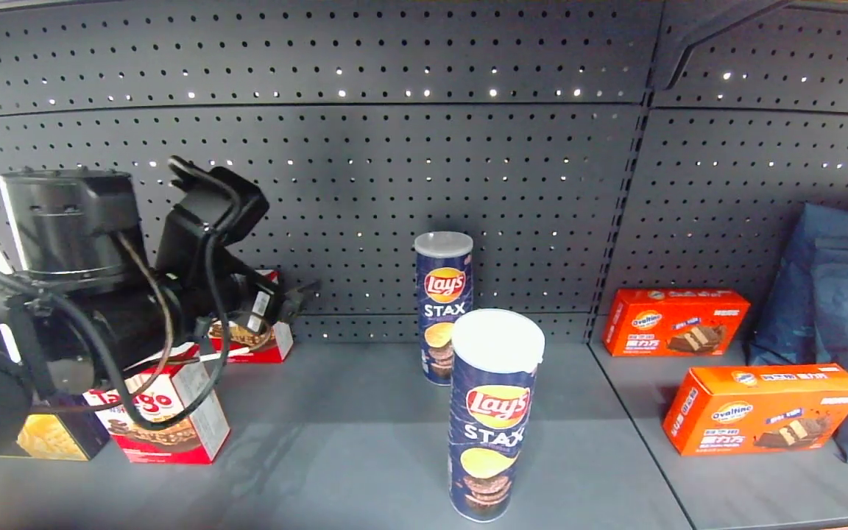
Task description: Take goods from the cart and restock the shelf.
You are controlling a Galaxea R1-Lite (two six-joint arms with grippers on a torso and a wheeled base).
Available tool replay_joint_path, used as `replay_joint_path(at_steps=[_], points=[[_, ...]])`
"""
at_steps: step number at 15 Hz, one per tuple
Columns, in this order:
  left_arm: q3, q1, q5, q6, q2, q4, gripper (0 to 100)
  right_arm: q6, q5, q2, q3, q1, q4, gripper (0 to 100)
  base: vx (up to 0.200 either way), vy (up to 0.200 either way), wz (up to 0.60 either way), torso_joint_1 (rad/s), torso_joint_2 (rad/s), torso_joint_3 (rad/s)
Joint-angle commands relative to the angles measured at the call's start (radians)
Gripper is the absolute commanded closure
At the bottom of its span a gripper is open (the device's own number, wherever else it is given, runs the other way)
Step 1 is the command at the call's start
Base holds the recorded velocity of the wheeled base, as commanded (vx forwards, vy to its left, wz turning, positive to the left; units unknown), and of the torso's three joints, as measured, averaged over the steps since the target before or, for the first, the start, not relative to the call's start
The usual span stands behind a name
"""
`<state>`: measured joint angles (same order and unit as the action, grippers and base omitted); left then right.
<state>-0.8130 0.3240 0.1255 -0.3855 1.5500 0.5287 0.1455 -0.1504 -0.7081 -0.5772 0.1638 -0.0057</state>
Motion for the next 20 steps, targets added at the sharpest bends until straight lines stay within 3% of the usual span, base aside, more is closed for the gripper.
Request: replay_joint_path(at_steps=[1,2,6,10,16,20], points=[[0.109,-0.071,-0.01,-0.001,-0.123,0.027,0,0.016,0.003,-0.307,0.016,0.158,-0.2,0,0.0,0.0,0.0,0.0,0.0,0.0],[0.138,-0.083,-0.01,-0.003,-0.142,0.04,0,0.016,0.017,-0.355,0.034,0.192,-0.26,0,0.0,0.0,0.0,0.0,0.0,0.0],[0.225,-0.086,-0.012,-0.003,-0.192,0.042,0,0.019,0.023,-0.487,0.033,0.261,-0.278,0,0.0,0.0,0.0,0.0,0.0,0.0],[0.232,-0.123,-0.01,-0.003,-0.199,0.04,0,0.034,0.025,-0.507,0.042,0.336,-0.275,0,0.0,0.0,0.0,0.0,0.0,0.0],[0.222,-0.115,-0.012,-0.004,-0.195,0.042,0,0.037,0.028,-0.559,0.088,0.447,-0.277,0,0.0,0.0,0.0,0.0,0.0,0.0],[0.227,-0.117,-0.01,-0.004,-0.192,0.042,0,0.037,0.026,-0.668,0.054,0.465,-0.304,0,0.0,0.0,0.0,0.0,0.0,0.0]])
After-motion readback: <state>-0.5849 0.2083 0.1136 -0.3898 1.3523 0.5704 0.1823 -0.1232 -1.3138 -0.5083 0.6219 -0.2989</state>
